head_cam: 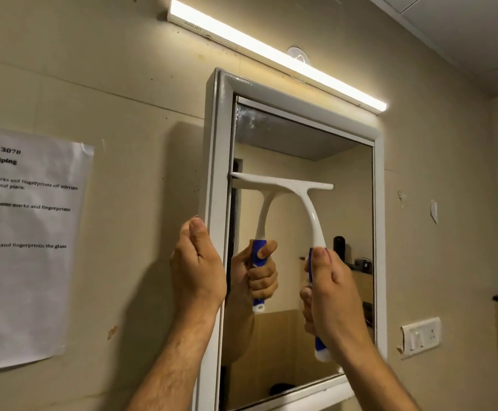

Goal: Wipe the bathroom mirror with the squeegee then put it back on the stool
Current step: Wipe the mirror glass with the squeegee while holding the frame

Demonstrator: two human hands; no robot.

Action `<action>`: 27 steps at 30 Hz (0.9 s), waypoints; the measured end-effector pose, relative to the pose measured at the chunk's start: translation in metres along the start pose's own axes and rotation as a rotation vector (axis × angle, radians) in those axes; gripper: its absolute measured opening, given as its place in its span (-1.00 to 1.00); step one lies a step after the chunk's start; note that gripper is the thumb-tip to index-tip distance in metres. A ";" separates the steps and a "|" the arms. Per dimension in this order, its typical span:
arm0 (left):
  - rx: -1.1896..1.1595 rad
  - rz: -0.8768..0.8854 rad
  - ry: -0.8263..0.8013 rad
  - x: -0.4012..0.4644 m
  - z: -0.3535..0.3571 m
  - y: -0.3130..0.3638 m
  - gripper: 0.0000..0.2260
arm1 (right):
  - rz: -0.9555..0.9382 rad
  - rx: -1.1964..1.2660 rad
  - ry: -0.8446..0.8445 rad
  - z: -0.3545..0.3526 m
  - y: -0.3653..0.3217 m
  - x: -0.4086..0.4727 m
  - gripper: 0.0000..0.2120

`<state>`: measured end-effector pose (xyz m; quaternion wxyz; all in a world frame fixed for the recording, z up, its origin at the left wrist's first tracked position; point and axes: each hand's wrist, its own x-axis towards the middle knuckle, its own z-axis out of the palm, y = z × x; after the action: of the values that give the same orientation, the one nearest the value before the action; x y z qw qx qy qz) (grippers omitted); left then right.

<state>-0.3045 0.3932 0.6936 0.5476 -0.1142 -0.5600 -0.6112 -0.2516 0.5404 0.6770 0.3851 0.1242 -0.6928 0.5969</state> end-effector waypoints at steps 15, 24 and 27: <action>-0.025 -0.016 -0.054 -0.001 0.000 -0.007 -0.57 | 0.061 0.018 -0.065 -0.007 -0.001 -0.014 -0.72; 0.012 -0.006 -0.037 -0.001 -0.001 -0.002 -0.75 | 0.076 0.140 -0.107 -0.018 0.012 -0.041 -0.68; 0.059 -0.089 -0.083 -0.012 -0.004 -0.014 -0.50 | 0.069 0.165 -0.095 -0.014 -0.002 -0.028 -0.68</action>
<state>-0.3095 0.3933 0.6749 0.4992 -0.0983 -0.6046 -0.6129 -0.2260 0.5447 0.6594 0.3196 0.1597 -0.6626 0.6582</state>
